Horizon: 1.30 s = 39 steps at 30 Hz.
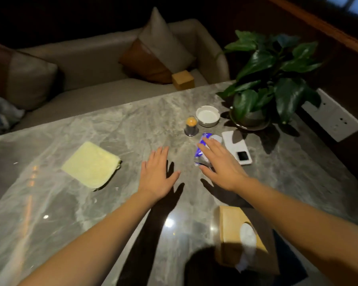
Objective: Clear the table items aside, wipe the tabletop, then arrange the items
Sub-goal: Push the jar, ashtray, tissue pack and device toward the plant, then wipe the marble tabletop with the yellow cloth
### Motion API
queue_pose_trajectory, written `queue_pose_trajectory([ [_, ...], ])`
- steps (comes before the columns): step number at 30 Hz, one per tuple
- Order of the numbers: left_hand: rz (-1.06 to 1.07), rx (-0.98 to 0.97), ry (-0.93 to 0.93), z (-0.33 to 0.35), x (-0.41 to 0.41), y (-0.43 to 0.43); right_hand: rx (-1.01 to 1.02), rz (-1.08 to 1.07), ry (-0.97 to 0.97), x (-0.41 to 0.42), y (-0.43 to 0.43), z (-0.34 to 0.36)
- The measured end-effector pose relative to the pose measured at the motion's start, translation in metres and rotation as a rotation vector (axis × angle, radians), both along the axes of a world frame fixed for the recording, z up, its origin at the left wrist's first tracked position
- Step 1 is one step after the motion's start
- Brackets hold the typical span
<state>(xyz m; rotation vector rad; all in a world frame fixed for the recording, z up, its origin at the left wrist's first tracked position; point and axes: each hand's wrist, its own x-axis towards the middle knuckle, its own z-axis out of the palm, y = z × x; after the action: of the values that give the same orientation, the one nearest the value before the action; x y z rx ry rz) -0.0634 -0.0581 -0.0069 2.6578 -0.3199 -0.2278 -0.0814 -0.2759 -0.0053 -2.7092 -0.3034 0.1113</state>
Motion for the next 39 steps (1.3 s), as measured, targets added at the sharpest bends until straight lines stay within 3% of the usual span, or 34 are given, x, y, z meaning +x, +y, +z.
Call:
queue_pose_trajectory([
  [5, 0.093, 0.024, -0.09, 0.004, -0.01, 0.083, 0.031, 0.107, 0.039, 0.017, 0.078, -0.003],
  [11, 0.222, 0.101, -0.072, -0.008, -0.021, 0.177, 0.128, 0.154, 0.184, 0.016, 0.189, -0.035],
  [19, 0.249, 0.191, -0.024, -0.034, -0.036, 0.299, 0.183, 0.222, 0.152, 0.04, 0.32, -0.054],
  [22, 0.265, 0.199, -0.011, -0.046, -0.035, 0.334, 0.091, 0.206, 0.086, 0.062, 0.358, -0.062],
  [29, 0.222, 0.303, 0.015, -0.061, -0.017, 0.401, -0.283, 0.357, 0.049, 0.11, 0.379, -0.082],
  [39, 0.193, 0.245, 0.022, -0.077, 0.043, 0.411, -0.16, 0.233, -0.017, 0.121, 0.379, -0.097],
])
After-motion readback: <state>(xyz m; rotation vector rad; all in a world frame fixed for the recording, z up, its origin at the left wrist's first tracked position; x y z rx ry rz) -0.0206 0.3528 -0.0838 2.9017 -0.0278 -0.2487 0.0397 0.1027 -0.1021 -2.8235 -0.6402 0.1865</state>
